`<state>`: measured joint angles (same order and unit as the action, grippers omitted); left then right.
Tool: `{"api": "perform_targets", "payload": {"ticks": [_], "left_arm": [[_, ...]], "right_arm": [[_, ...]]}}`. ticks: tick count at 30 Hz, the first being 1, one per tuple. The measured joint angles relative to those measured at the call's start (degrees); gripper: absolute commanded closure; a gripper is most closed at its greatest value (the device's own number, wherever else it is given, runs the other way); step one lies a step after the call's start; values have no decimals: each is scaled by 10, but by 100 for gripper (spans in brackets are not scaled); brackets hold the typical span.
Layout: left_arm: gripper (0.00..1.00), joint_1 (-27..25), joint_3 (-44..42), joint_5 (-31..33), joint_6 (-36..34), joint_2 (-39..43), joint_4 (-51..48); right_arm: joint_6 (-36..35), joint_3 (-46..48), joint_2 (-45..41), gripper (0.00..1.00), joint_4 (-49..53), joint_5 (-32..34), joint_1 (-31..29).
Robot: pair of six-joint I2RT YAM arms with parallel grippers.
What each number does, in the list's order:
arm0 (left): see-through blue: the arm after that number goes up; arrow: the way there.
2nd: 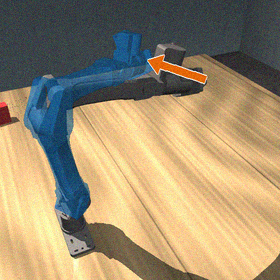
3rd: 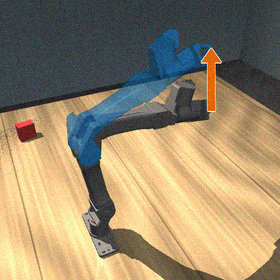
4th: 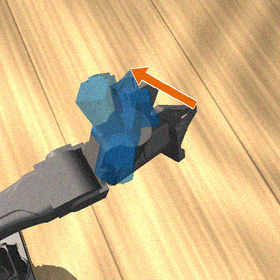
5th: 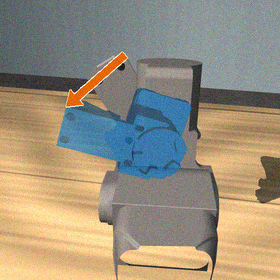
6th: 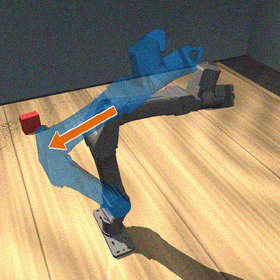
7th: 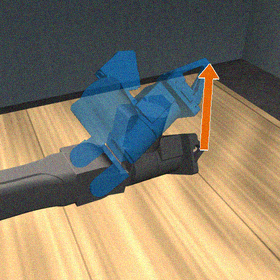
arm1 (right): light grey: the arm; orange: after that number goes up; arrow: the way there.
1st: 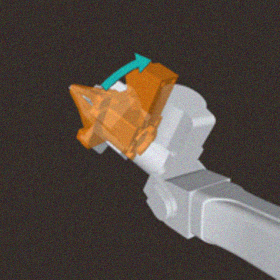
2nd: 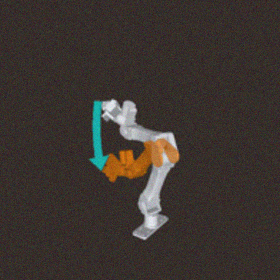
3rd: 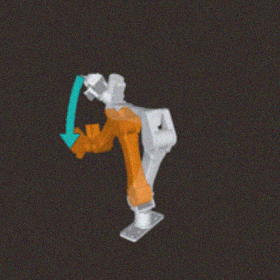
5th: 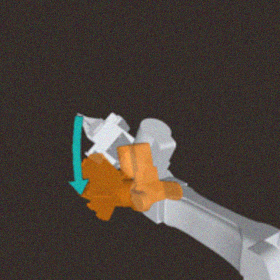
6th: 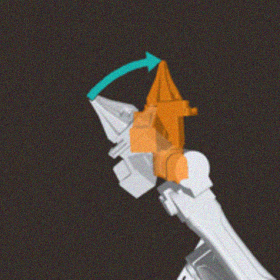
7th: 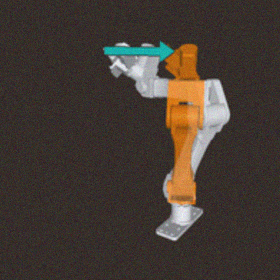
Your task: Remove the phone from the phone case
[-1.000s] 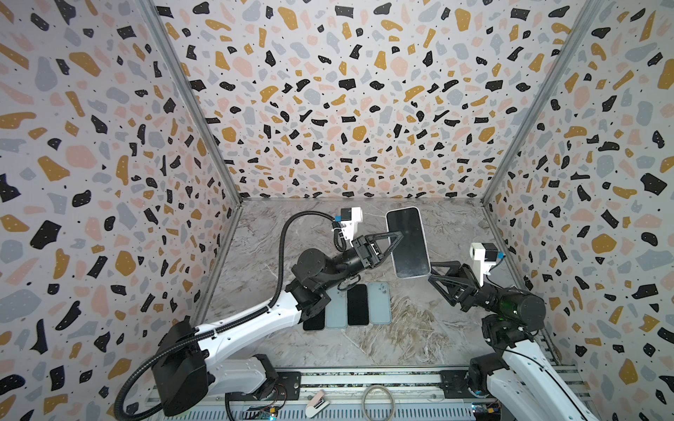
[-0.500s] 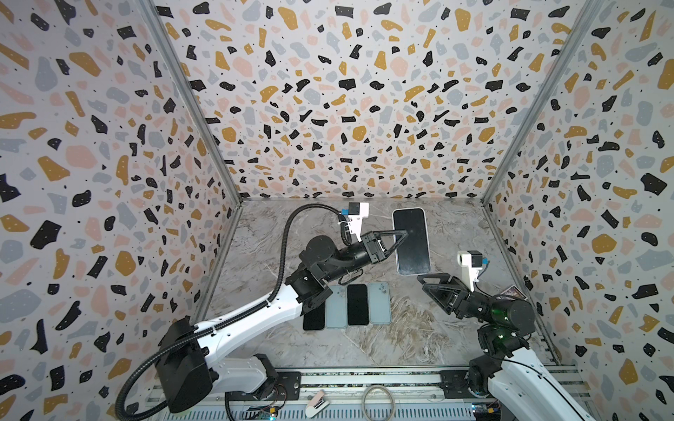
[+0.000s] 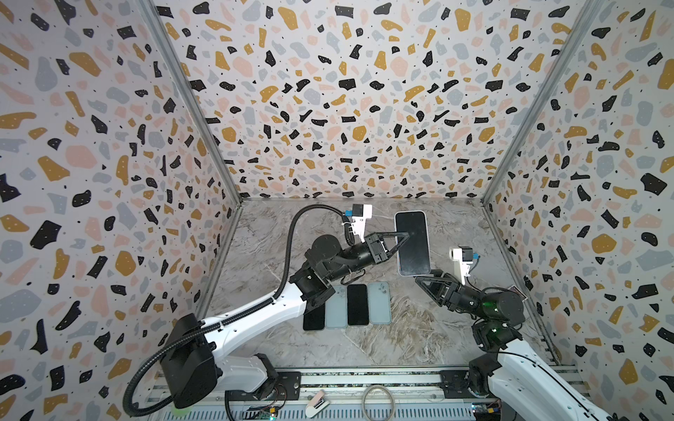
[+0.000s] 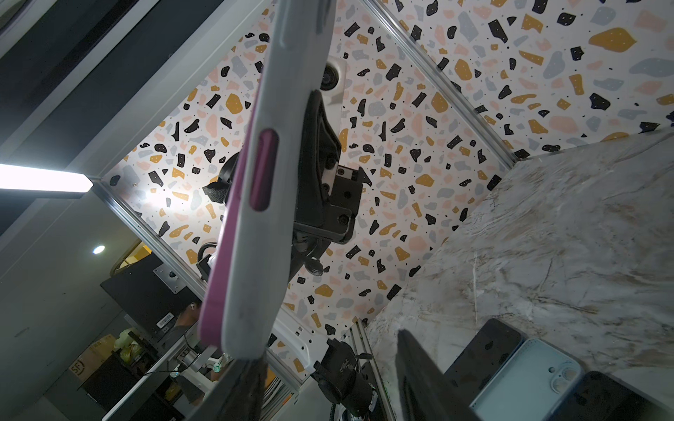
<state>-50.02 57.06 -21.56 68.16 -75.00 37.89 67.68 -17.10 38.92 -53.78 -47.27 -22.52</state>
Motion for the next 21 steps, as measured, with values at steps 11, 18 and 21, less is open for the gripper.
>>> {"api": "perform_targets", "payload": {"ticks": [11,18,21], "left_arm": [[100,0,-5,0,0,0,14],[100,0,-11,0,1,0,16],[100,0,-11,0,1,0,16]], "right_arm": [[7,0,-3,43,-24,0,-1],[13,0,-14,43,-37,0,-1],[13,0,-15,43,-36,0,-1]]}}
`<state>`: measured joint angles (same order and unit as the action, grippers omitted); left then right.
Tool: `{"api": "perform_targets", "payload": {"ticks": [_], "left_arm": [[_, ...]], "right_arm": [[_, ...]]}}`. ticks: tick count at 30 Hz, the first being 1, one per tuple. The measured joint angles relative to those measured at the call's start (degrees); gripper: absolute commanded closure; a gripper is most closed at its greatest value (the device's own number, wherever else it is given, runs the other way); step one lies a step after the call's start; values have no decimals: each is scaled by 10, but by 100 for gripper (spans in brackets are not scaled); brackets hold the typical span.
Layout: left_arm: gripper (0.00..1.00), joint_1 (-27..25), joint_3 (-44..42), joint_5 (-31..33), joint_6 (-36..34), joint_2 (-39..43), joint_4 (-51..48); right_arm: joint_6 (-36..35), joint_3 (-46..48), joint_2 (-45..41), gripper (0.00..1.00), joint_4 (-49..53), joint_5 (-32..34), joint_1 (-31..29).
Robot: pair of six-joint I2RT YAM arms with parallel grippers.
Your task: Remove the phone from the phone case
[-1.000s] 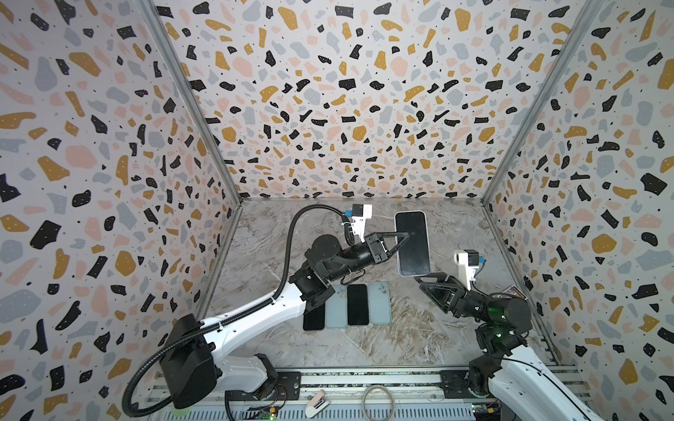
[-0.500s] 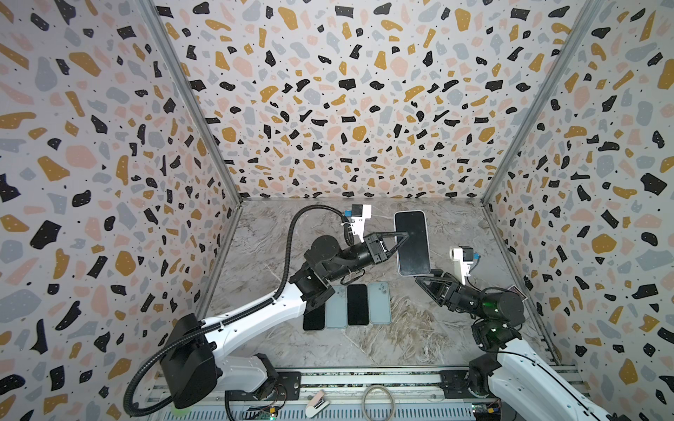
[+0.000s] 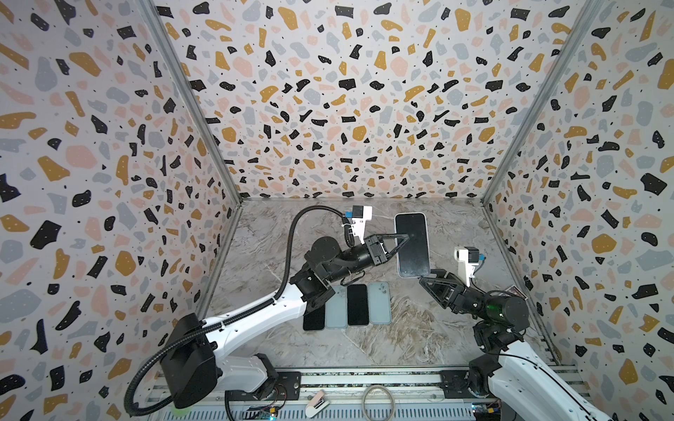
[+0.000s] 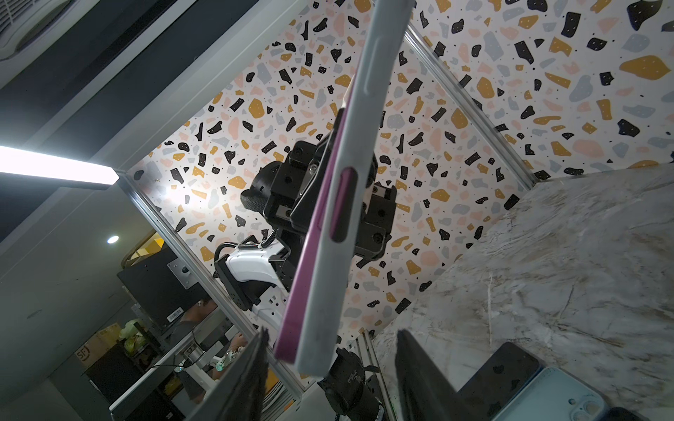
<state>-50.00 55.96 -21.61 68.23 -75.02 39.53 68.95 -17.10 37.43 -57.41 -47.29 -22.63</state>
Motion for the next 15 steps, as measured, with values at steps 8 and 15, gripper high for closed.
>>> {"api": "perform_targets", "payload": {"ticks": [8,15], "left_arm": [[100,0,0,-1,1,0,0],[100,0,0,-1,1,0,0]], "right_arm": [[0,0,6,43,0,2,0],[0,0,15,44,-7,4,0]]}}
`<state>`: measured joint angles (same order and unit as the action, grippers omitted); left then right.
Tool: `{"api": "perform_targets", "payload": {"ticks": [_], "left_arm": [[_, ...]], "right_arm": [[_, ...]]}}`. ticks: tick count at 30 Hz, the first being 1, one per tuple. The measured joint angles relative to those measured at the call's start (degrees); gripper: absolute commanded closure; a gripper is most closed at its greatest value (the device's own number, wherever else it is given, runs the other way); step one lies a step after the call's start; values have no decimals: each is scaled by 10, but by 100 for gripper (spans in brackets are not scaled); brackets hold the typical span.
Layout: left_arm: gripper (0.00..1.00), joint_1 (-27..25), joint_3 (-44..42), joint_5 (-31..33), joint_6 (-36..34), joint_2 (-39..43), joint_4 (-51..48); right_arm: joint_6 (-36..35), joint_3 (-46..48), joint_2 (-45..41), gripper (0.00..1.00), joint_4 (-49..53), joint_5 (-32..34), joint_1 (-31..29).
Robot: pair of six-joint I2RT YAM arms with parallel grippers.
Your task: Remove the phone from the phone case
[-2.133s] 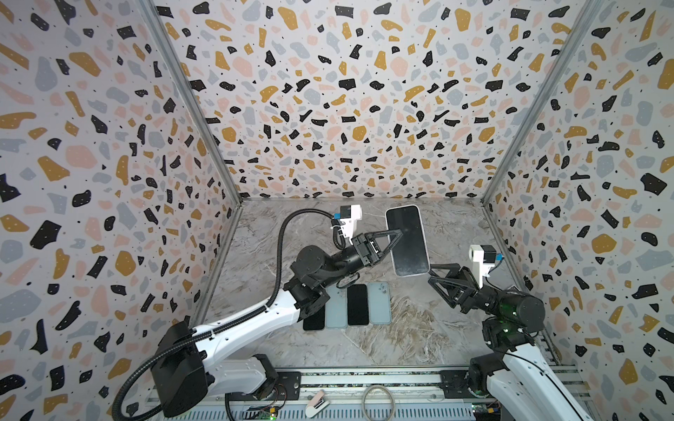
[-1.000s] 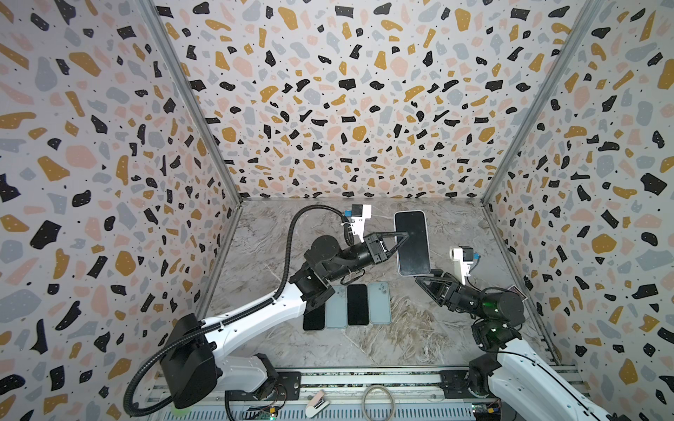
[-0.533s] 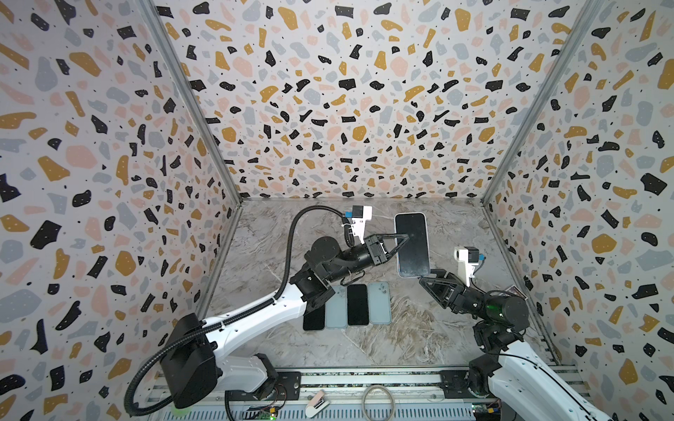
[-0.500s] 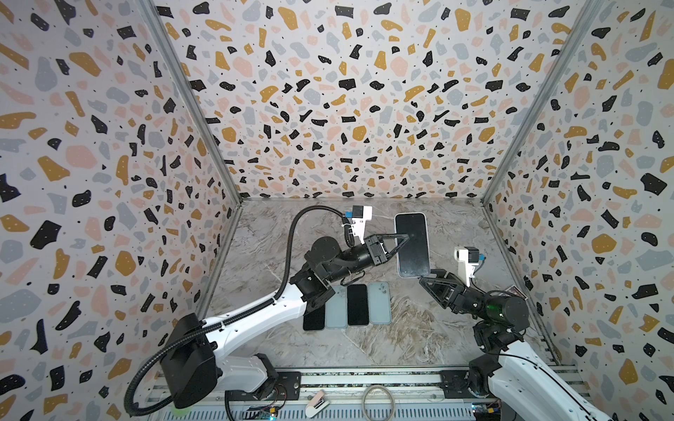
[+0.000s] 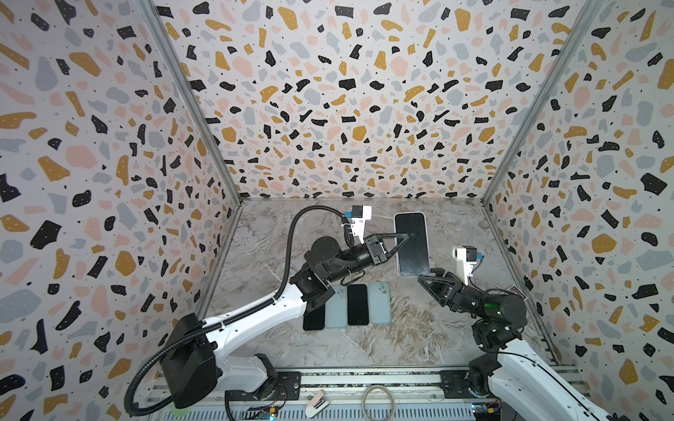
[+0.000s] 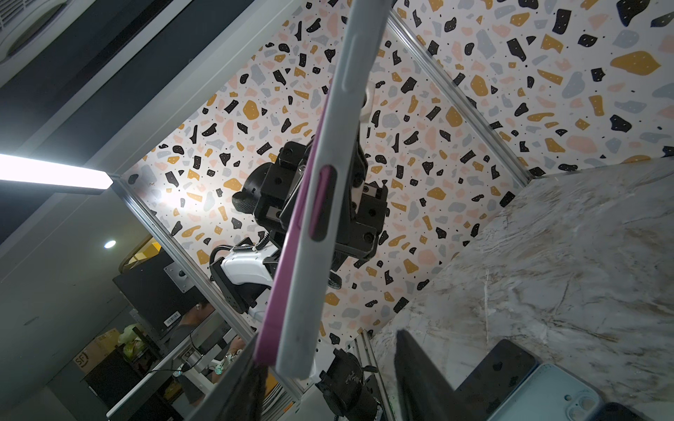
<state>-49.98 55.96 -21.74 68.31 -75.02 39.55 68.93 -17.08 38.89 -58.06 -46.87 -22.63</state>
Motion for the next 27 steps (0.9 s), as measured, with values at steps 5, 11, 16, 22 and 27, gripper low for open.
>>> {"api": "perform_targets", "payload": {"ticks": [5,11,16,22,27], "left_arm": [[100,0,0,-1,0,0,2],[100,0,-1,-1,1,0,5],[100,0,-3,-1,2,0,6],[100,0,-3,-1,5,0,13],[100,0,-3,-1,7,0,21]], "right_arm": [[-3,0,0,44,0,1,0],[-6,2,1,44,-5,2,0],[-6,9,2,44,-12,3,0],[-6,13,4,44,-18,5,0],[-6,17,8,44,-20,7,0]]}}
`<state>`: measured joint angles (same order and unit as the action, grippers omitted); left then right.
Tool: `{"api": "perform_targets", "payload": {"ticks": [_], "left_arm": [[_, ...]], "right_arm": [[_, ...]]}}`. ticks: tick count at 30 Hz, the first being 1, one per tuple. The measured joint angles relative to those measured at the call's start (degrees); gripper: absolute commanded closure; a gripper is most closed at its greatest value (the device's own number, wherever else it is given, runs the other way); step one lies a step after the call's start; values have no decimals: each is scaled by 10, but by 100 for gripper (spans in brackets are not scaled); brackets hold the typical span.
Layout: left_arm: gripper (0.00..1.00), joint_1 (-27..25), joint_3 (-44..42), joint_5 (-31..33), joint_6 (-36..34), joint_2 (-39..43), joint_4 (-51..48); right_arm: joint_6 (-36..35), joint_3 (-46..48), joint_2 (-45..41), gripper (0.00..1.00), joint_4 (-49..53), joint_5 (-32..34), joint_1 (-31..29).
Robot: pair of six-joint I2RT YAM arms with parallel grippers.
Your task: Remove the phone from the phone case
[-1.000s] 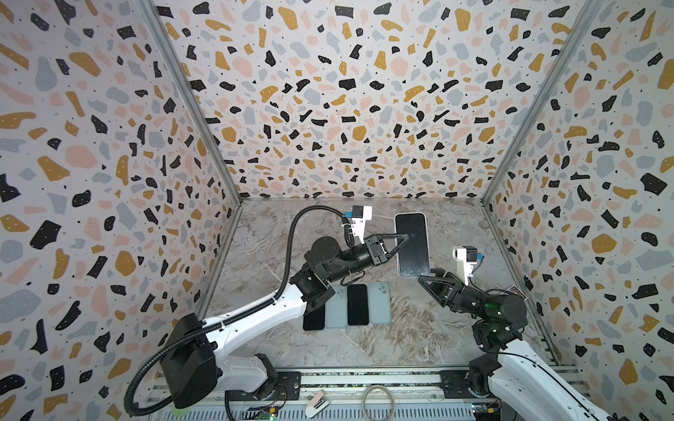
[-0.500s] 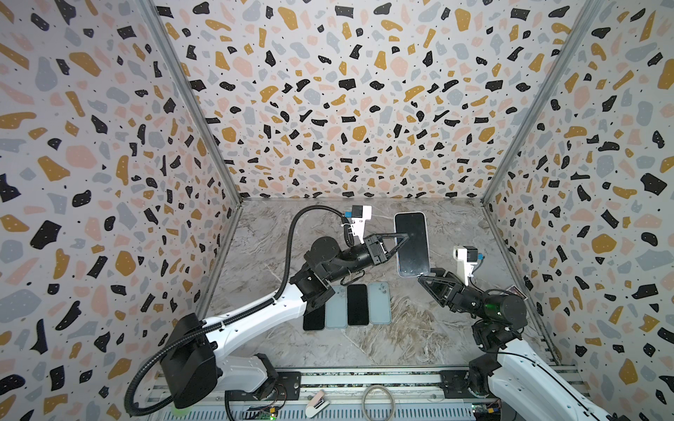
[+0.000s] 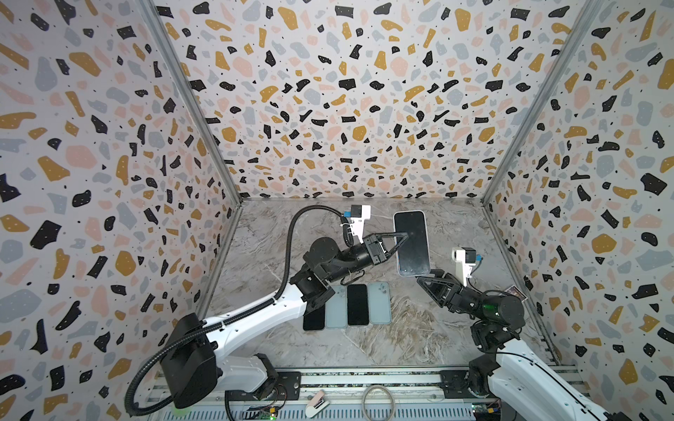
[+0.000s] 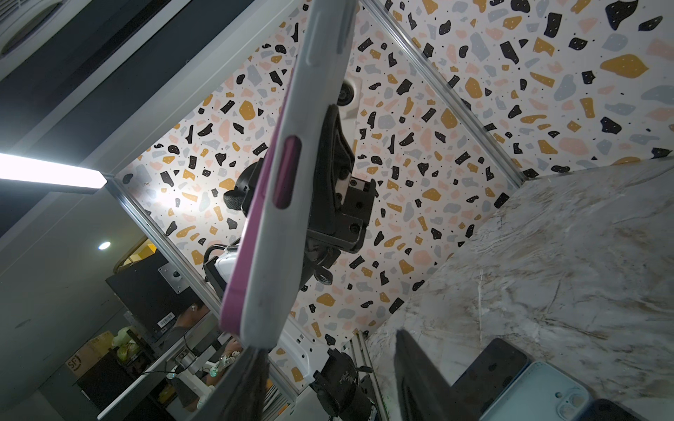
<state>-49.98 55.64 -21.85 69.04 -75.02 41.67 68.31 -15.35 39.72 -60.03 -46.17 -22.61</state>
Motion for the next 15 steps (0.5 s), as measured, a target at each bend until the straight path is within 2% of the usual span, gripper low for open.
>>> {"api": "perform_targets", "payload": {"ticks": [15], "left_arm": [[100,0,-7,1,6,0,12]], "right_arm": [[17,6,-3,44,-19,-6,2]]}}
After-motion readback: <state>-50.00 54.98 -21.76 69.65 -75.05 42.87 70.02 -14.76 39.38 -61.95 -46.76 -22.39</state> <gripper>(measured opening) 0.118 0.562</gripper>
